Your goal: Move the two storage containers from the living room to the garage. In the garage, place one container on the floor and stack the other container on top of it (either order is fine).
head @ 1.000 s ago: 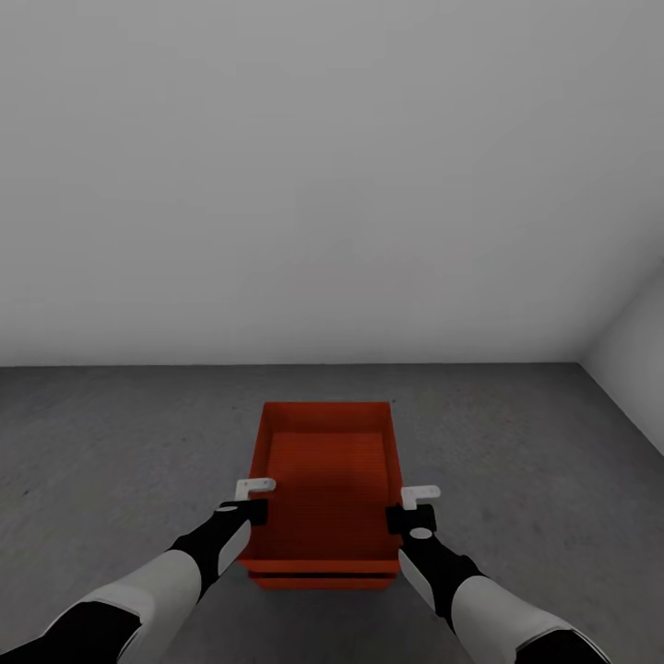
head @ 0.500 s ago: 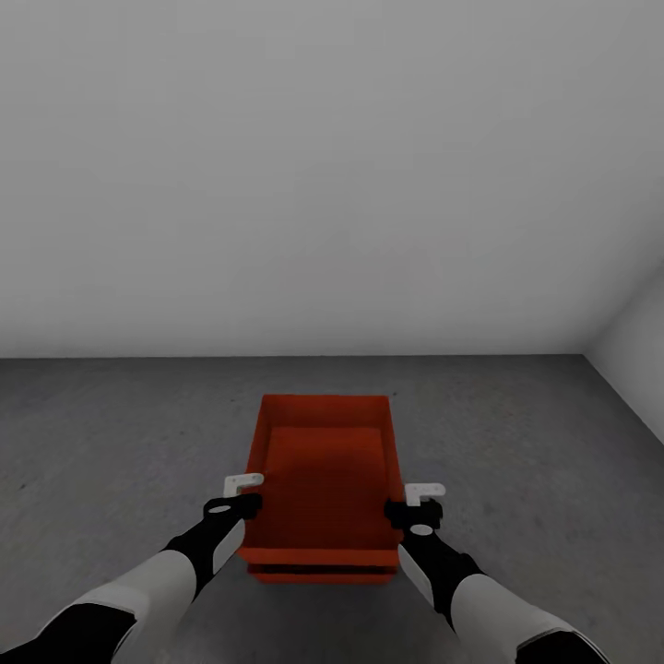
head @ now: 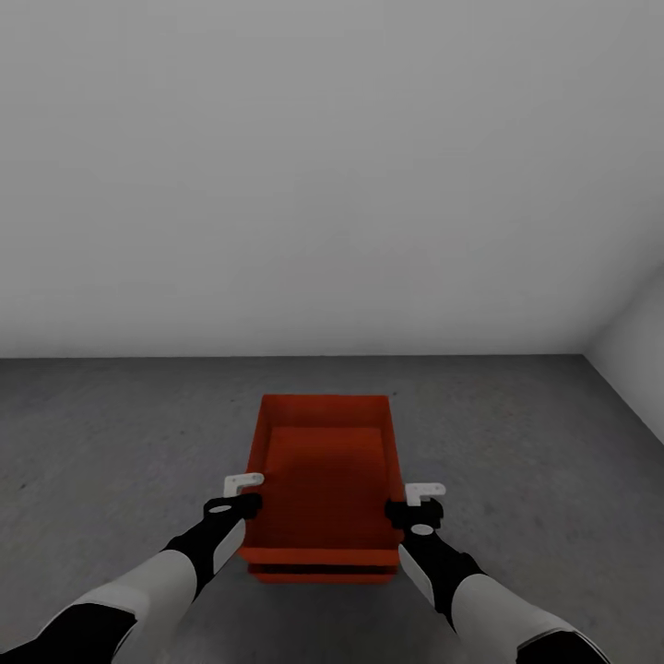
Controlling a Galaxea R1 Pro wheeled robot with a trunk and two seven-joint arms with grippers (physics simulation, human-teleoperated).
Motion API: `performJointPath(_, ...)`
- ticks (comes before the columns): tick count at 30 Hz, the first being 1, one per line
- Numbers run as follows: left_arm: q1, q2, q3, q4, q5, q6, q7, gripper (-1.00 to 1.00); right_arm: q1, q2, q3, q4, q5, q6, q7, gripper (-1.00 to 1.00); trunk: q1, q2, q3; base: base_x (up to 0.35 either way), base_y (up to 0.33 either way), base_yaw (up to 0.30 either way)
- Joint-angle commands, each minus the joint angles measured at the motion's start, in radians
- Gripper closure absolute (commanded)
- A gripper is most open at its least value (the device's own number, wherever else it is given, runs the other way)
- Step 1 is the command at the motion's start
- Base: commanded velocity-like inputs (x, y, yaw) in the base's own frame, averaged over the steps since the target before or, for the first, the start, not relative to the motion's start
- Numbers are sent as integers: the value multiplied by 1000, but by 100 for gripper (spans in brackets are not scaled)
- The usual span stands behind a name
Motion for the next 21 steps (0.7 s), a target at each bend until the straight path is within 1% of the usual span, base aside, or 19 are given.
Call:
performJointPath(1,0,0,-8,-2,11,6,6,-100,0,-6,3,22,-14,-6,-5,-100,0,0,-1,0,0,0)
performJointPath(2,0,0,-8,-2,11,6,6,-100,0,-6,3,22,-14,-5,-5,-100,0,0,-1,0,0,0)
performJointPath(21,0,0,-8,-5,10,6,5,-100,0,-6,3,22,-16,-4,-4,-100,-73,133,59,0,0,0)
